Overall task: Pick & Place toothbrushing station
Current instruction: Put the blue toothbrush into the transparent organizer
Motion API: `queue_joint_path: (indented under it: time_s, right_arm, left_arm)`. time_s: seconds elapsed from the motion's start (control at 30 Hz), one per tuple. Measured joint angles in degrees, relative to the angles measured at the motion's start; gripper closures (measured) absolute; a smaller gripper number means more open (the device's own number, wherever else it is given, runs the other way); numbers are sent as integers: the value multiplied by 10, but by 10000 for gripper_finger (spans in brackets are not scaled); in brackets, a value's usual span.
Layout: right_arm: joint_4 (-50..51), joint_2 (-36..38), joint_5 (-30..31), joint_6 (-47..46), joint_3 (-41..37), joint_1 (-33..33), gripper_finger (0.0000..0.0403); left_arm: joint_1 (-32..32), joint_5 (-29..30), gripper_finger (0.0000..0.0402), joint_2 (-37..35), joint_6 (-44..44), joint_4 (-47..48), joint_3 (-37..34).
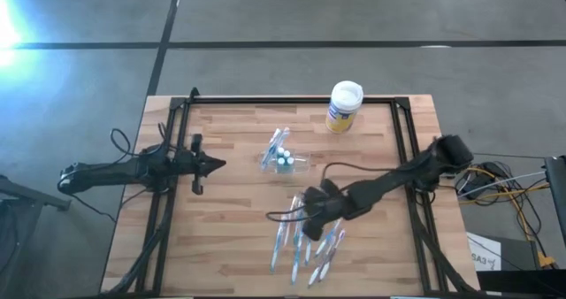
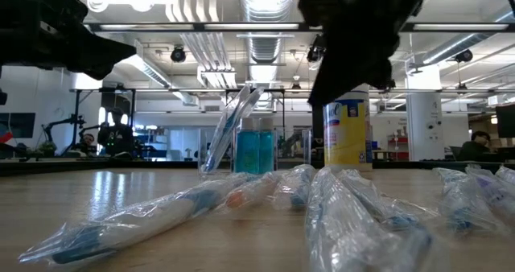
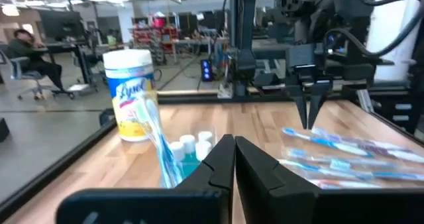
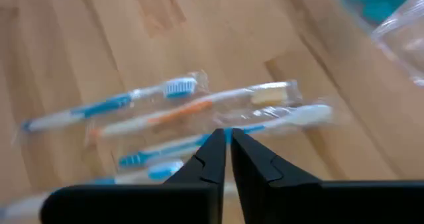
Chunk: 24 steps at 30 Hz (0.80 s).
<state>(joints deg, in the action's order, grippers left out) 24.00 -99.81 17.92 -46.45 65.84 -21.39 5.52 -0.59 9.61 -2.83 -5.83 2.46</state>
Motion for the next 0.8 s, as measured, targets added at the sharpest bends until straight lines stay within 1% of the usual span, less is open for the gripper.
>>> queue_joint_path:
  time_s: [0.07,0.2,0.3,0.4,0.47,0.53,0.6,0.8]
  right_arm:
    - [3,-35,-6,-9,32,3,359]
    - [25,-92,-33,13,105,8,317]
    - [80,-127,-36,2,160,9,287]
    - [159,-150,-47,-46,212,15,266]
    - [221,-163,-48,-98,239,20,259]
    - [258,-174,-50,-145,256,25,258]
    - [269,-183,-62,-169,260,29,257]
    - [268,-212,-122,-201,261,43,257]
  left_arm:
    - [0,-4,388,0,0,4,0]
    - [0,-14,394,0,0,6,0]
    - [0,-31,394,0,-7,9,0]
    - [0,-44,389,0,-14,9,0]
    - [0,-51,386,0,-14,9,0]
    - [0,-60,386,0,-14,9,0]
    - [0,-65,387,0,-15,9,0]
    - [0,-82,395,1,-15,8,1]
